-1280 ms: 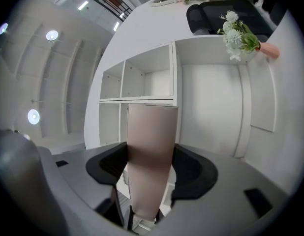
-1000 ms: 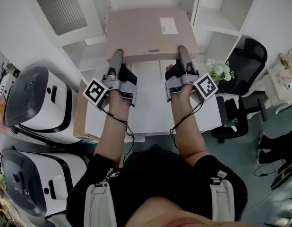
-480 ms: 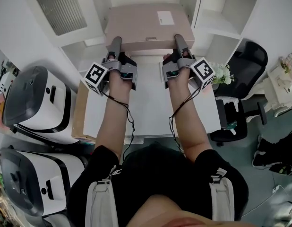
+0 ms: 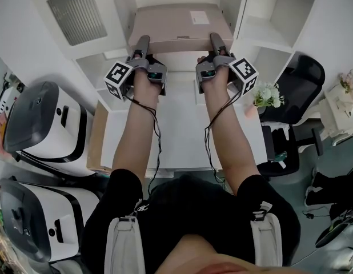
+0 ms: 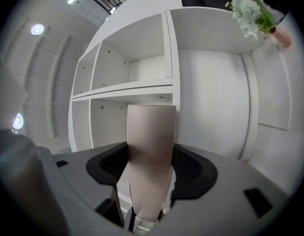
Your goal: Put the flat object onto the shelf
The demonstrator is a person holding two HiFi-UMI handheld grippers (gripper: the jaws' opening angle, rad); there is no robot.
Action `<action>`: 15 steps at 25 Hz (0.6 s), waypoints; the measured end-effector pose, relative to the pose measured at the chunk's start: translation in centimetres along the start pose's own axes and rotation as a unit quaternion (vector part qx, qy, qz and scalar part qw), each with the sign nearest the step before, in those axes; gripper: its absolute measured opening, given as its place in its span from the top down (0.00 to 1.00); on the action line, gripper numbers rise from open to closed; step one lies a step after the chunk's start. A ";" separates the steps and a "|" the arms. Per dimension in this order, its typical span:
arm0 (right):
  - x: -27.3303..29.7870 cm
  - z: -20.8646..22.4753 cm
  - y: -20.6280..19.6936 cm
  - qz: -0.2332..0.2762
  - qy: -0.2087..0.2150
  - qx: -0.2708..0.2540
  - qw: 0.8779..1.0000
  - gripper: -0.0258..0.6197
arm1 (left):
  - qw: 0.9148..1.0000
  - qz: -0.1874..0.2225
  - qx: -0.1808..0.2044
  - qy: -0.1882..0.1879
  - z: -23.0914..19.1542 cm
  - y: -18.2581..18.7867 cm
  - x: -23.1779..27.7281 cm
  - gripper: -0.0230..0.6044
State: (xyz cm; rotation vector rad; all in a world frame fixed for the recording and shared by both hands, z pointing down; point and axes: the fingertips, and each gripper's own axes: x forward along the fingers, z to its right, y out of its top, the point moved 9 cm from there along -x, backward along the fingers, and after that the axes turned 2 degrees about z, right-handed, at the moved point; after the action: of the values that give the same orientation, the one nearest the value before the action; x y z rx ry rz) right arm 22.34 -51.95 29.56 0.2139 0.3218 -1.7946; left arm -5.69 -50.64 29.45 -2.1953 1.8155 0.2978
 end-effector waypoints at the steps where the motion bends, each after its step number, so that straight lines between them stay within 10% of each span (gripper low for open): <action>1: 0.3 0.0 0.0 0.000 -0.001 0.000 1.000 0.53 | 1.000 -0.001 -0.001 0.003 0.0 0.1 0.3 0.50; 15: 2.8 0.3 0.7 0.000 -0.032 0.013 0.999 0.53 | 0.999 -0.002 -0.006 0.034 -0.3 0.7 3.3 0.50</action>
State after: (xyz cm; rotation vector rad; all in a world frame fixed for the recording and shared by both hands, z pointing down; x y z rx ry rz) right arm 22.30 -54.80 28.92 0.1744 0.2530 -1.8025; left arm -5.76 -53.93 28.58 -2.2433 1.8495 0.2372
